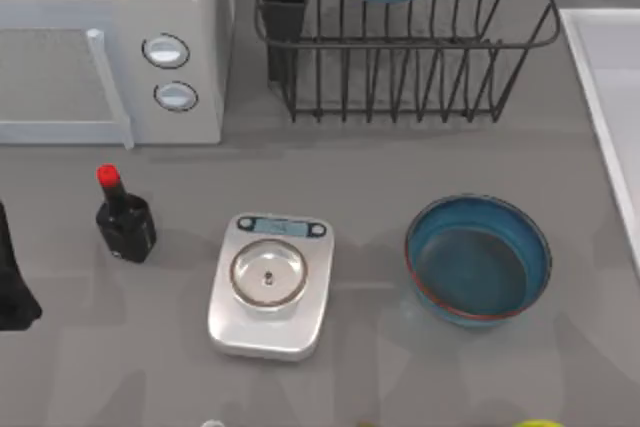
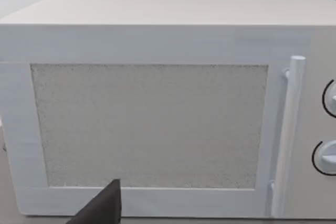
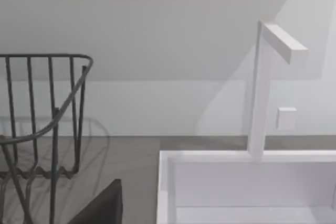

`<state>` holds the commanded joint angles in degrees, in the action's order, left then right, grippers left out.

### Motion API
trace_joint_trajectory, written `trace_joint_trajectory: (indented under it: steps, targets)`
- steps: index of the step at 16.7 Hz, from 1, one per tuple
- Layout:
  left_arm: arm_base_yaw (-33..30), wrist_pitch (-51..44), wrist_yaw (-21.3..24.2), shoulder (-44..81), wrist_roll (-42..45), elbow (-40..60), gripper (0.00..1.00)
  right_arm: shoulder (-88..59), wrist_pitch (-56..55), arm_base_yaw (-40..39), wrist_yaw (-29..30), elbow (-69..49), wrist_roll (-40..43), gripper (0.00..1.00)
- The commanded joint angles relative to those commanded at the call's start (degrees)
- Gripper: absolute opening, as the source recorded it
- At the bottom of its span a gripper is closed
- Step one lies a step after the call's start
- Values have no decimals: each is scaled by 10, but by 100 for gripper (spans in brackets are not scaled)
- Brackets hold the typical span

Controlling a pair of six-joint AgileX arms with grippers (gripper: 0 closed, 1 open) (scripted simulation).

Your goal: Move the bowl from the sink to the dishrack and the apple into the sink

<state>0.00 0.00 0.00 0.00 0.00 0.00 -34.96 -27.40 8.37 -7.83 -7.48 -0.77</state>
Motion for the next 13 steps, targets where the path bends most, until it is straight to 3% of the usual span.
trace_joint_trajectory:
  steps: [6,13]
  targets:
    - [0,0,0,0,0,0,100,271,215,-64,57,60,4,100]
    - [0,0,0,0,0,0,100,350,274,-84,78,75,8,100]
